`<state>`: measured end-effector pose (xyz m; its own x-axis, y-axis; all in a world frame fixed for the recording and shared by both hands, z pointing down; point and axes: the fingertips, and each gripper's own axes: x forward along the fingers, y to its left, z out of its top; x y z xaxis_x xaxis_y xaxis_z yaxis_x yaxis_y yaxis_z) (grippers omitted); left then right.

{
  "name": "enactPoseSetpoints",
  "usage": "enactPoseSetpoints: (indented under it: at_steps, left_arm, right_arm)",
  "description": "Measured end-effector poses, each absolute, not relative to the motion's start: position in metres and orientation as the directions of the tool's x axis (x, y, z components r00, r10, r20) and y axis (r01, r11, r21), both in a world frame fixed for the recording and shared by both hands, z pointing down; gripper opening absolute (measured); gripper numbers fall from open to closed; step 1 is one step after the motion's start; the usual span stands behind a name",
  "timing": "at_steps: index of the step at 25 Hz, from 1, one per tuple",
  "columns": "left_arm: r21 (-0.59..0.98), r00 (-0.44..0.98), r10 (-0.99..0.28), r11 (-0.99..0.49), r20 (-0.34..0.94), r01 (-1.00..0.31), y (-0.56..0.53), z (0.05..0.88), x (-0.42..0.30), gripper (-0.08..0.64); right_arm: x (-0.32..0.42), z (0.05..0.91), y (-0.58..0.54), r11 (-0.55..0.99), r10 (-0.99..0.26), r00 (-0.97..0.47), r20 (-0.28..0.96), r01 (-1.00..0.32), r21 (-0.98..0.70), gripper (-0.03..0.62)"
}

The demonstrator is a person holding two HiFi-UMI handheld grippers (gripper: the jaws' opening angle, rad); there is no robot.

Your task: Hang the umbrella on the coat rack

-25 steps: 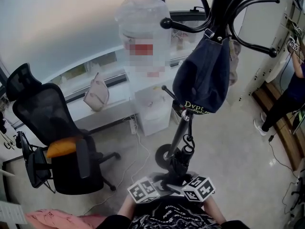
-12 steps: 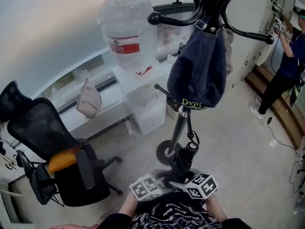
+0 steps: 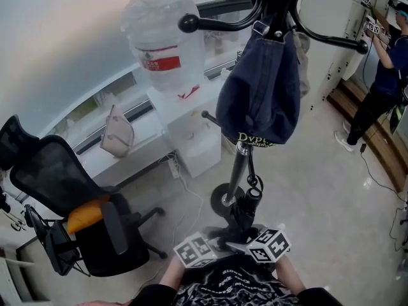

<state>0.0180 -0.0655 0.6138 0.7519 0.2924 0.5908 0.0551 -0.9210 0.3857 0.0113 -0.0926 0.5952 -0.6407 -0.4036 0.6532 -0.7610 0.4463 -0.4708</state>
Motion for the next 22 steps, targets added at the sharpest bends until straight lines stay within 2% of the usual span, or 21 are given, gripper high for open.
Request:
enactPoseSetpoints:
  at_steps: [22]
  left_arm:
    - [0.407,0.751,0.295,-0.913,0.591,0.039,-0.063,0.621,0.008,0.321]
  right_arm:
    - [0.001,0.603,-0.091,0.451,-0.364,-0.655,0.663,-0.746,-0.489,0.272]
